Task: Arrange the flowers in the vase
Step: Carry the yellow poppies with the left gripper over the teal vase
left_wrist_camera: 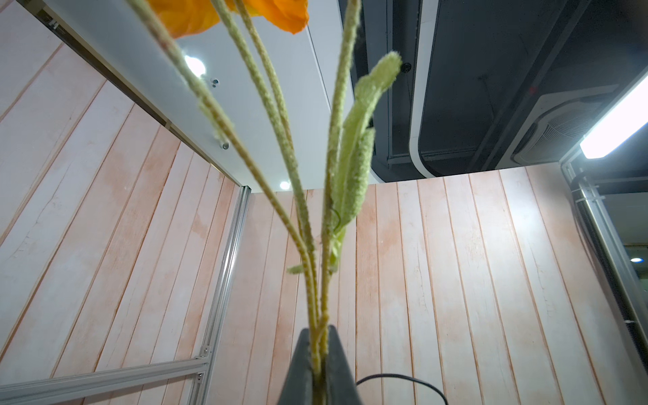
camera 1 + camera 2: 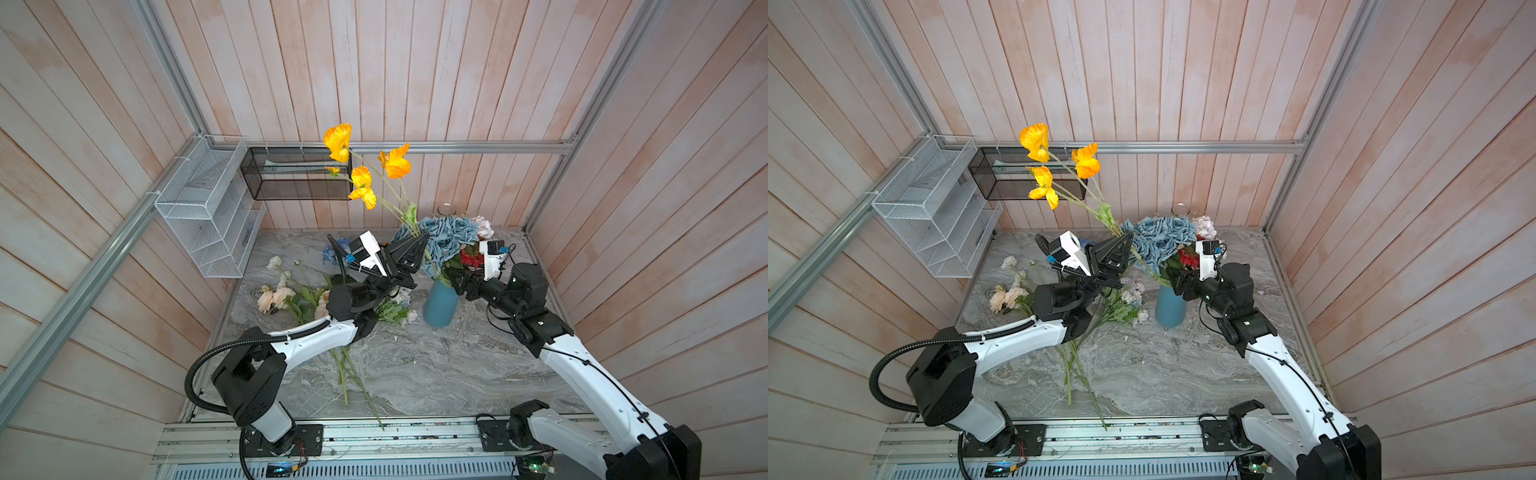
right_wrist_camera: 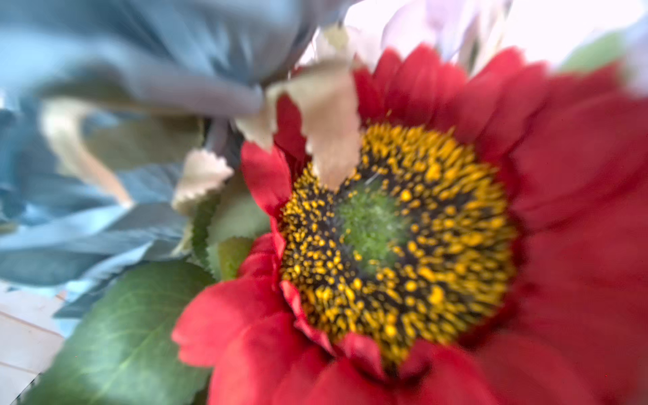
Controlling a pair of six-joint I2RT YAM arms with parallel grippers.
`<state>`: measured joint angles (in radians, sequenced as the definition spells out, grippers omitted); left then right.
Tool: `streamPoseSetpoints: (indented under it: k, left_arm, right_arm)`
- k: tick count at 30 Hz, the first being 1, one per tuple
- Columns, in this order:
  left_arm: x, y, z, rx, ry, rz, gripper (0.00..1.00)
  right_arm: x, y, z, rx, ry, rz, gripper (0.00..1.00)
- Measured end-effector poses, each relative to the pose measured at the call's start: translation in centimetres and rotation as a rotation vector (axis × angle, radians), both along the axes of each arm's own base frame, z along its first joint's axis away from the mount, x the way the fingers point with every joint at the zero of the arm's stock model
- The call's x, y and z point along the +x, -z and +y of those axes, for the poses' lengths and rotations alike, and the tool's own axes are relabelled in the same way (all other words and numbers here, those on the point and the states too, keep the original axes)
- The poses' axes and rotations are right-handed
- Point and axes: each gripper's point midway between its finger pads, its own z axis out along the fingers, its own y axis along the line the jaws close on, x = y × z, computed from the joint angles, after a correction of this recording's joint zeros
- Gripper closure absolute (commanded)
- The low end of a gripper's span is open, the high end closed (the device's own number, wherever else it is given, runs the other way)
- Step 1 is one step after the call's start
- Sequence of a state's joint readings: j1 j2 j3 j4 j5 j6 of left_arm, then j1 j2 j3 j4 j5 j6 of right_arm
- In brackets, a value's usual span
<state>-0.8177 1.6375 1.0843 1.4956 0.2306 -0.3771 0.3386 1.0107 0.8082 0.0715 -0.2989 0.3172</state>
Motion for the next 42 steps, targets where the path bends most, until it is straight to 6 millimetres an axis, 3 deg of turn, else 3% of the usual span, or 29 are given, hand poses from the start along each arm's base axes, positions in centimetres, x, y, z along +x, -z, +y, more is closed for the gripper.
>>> streamPoseSetpoints:
  k: [8, 20, 29, 42]
  left_arm:
    - [1.8, 2.5, -3.0, 0.044, -0.037, -0.009, 1.00]
    - [-0.7, 3.2, -6.4, 0.109, -0.156, -0.164, 1.00]
    - [-0.2, 3.3, -7.0, 0.134, -0.225, -0.189, 1.00]
    - [1.9, 8.1, -9.5, 0.252, -0.200, -0.097, 1.00]
  right_arm:
    - [0.3, -0.9, -0.5, 0.004, 0.035, -0.040, 0.29]
    - [0.5, -1.1, -0.6, 0.015, 0.041, -0.073, 0.29]
    - [0.5, -1.3, -0.6, 0.020, 0.041, -0.086, 0.29]
    - [0.5, -0.6, -0.7, 0.017, 0.045, -0.078, 0.29]
